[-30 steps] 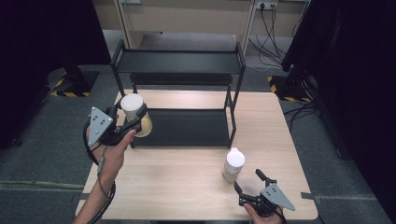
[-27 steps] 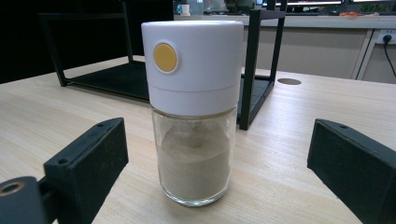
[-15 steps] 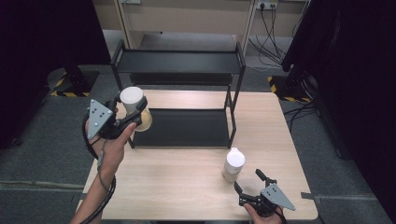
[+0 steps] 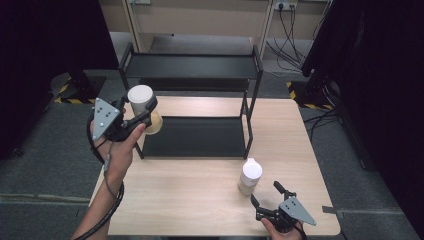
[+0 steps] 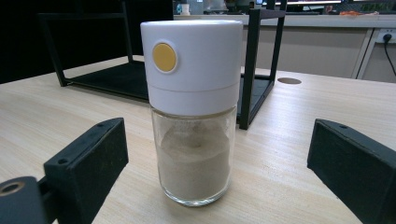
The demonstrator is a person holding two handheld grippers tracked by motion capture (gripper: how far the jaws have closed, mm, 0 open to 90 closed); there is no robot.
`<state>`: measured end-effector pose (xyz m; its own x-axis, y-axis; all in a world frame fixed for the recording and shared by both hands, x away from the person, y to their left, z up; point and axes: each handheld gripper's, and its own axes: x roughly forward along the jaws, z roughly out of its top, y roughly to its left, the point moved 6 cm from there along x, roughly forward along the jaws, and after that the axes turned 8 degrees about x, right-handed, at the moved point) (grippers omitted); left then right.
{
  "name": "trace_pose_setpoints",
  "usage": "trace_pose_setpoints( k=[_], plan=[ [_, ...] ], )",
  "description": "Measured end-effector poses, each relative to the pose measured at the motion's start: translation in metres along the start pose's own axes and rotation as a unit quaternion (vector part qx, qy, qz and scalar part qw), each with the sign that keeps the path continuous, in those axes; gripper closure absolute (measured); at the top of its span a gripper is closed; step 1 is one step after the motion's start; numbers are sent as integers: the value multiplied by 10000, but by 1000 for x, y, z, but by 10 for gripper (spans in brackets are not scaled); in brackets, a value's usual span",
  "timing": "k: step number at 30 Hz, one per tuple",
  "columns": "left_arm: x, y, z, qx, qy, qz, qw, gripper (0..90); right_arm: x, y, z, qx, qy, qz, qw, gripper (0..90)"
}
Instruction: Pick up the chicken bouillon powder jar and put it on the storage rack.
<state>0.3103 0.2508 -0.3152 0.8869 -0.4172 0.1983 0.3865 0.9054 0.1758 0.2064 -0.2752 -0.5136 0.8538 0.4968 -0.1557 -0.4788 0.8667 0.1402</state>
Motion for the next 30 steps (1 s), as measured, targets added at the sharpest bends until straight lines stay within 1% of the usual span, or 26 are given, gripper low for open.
trace_pose_setpoints(
  k=[19,27,30],
  plan=[
    [19,8,22,-6,-46,70,10000,334,0,0,0,9,0,-6,10000,52],
    [24,9,28,-26,-55,96,9999,334,0,0,0,13,-3,-5,10000,52],
    [27,9,31,-5,-50,107,9999,334,0,0,0,14,1,-5,10000,52]
  ],
)
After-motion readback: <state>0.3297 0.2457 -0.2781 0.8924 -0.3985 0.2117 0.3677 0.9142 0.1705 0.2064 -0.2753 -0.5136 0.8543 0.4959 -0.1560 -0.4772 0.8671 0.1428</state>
